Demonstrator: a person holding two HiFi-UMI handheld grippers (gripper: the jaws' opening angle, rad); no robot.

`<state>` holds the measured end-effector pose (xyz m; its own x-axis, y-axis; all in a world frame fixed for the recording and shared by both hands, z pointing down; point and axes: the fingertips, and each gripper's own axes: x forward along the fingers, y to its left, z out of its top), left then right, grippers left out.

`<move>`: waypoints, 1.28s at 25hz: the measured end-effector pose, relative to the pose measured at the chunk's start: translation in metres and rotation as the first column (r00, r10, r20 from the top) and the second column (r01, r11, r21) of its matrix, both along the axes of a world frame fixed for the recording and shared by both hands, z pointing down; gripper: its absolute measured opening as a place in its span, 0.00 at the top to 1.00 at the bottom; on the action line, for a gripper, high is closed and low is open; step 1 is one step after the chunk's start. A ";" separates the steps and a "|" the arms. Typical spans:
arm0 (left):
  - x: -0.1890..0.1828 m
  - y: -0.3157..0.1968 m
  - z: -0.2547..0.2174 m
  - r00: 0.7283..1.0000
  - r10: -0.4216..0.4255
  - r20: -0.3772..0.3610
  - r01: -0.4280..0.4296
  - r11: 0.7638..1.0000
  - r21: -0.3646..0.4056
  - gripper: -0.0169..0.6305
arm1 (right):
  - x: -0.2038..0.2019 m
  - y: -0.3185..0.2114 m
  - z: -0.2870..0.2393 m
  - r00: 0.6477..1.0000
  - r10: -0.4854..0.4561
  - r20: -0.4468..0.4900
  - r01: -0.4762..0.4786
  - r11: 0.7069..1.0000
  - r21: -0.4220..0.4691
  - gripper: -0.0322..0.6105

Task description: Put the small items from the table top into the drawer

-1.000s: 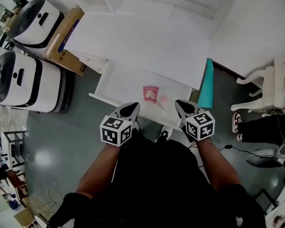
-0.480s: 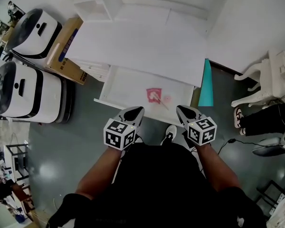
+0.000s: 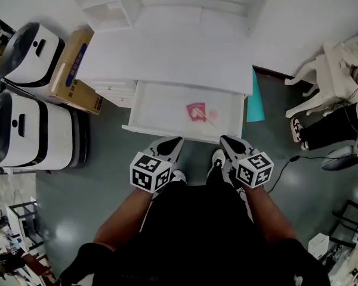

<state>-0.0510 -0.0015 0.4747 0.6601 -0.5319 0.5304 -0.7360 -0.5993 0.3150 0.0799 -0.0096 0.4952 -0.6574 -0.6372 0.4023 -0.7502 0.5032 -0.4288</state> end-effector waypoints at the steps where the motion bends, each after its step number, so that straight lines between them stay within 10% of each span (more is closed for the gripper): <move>1: -0.004 0.005 0.001 1.000 0.017 0.000 -0.017 1.000 0.002 0.96 | -0.005 0.007 0.001 1.000 0.010 -0.013 -0.010 1.000 0.002 0.91; 12: -0.026 0.039 0.003 0.994 0.110 0.012 -0.110 0.994 0.012 0.96 | -0.007 0.049 -0.002 0.984 0.179 0.013 -0.179 0.983 -0.035 0.91; 32: 0.039 0.048 -0.004 1.000 0.000 -0.011 0.001 0.999 0.033 0.96 | 0.050 0.053 -0.010 0.996 0.026 -0.082 -0.025 1.000 0.012 0.91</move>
